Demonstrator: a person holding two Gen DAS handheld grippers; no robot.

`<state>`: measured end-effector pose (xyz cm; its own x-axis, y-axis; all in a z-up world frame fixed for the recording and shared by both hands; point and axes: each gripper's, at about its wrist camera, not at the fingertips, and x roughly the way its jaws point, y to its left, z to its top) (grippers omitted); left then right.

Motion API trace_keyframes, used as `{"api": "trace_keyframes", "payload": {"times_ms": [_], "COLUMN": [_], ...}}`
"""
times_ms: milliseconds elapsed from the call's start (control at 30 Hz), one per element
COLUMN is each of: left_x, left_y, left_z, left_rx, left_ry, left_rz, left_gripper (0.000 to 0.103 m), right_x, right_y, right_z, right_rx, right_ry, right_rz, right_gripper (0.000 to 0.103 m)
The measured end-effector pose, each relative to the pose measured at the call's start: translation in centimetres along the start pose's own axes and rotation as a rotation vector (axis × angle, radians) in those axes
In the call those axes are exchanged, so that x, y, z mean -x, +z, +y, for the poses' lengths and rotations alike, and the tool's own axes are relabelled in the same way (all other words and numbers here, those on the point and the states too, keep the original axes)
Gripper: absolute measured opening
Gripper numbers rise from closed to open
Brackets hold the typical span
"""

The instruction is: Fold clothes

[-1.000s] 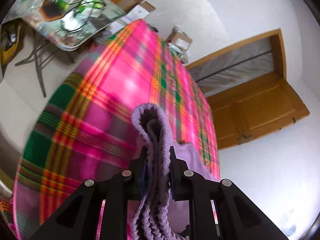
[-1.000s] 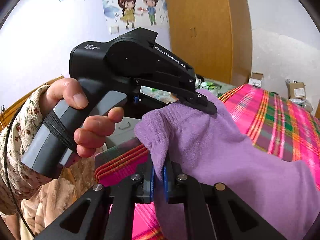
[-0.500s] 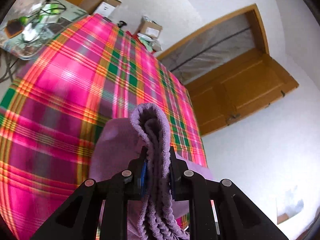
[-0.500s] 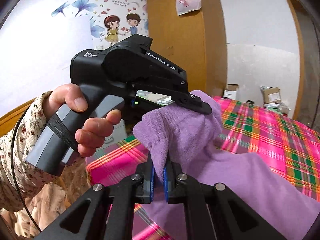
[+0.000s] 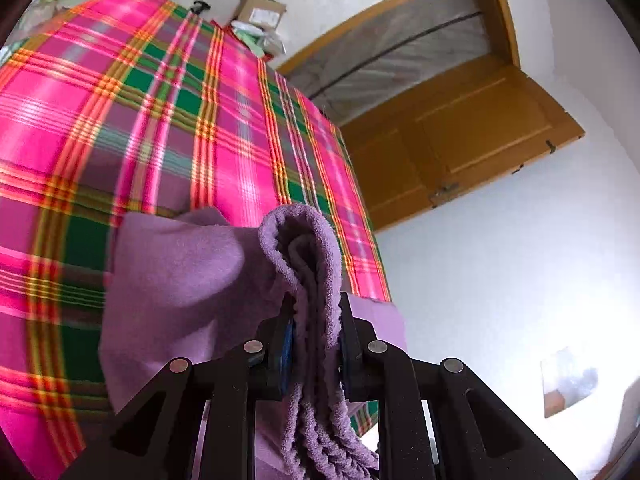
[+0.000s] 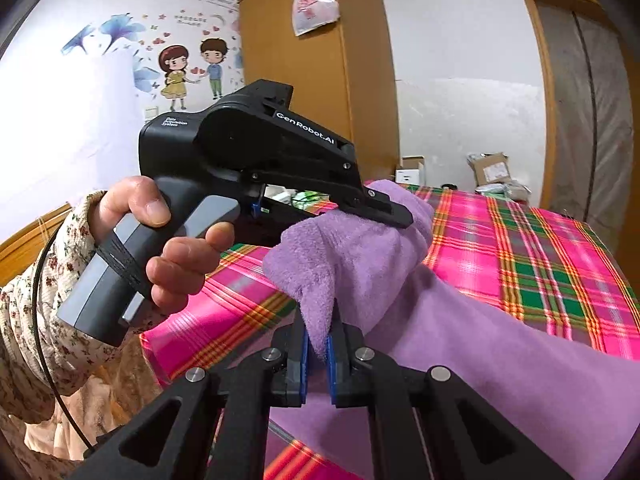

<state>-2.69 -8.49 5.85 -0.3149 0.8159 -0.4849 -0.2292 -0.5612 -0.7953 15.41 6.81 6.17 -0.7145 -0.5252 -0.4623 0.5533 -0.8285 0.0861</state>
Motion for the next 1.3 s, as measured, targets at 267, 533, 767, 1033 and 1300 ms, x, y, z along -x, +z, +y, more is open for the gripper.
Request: {"api": "trace_keyframes", "payload": {"times_ms": [267, 533, 767, 1033, 1300], "left_x": [-3.2, -2.0, 1.3, 4.0, 5.3], "left_y": [-0.9, -1.6, -3.3, -6.0, -8.0], "left_z": [0.5, 1.5, 3.4, 6.8, 7.5], "left_rx": [0.002, 0.026, 0.073, 0.164, 0.146], "left_ry": [0.026, -0.031, -0.027, -0.036, 0.047], "left_rz": [0.073, 0.015, -0.091, -0.140, -0.155], "left_gripper": [0.019, 0.024, 0.031, 0.031, 0.031], "right_x": [-0.3, -0.9, -0.7, 1.0, 2.8], "right_y": [-2.0, -4.1, -5.3, -6.3, -5.9], "right_z": [-2.5, -4.4, -6.9, -8.8, -11.3], "right_rx": [-0.058, -0.118, -0.265, -0.347, -0.509], "right_ry": [-0.011, -0.023, 0.003, -0.022, 0.082], "right_rz": [0.059, 0.124, 0.165, 0.166, 0.126], "right_gripper": [0.007, 0.009, 0.011, 0.031, 0.045]}}
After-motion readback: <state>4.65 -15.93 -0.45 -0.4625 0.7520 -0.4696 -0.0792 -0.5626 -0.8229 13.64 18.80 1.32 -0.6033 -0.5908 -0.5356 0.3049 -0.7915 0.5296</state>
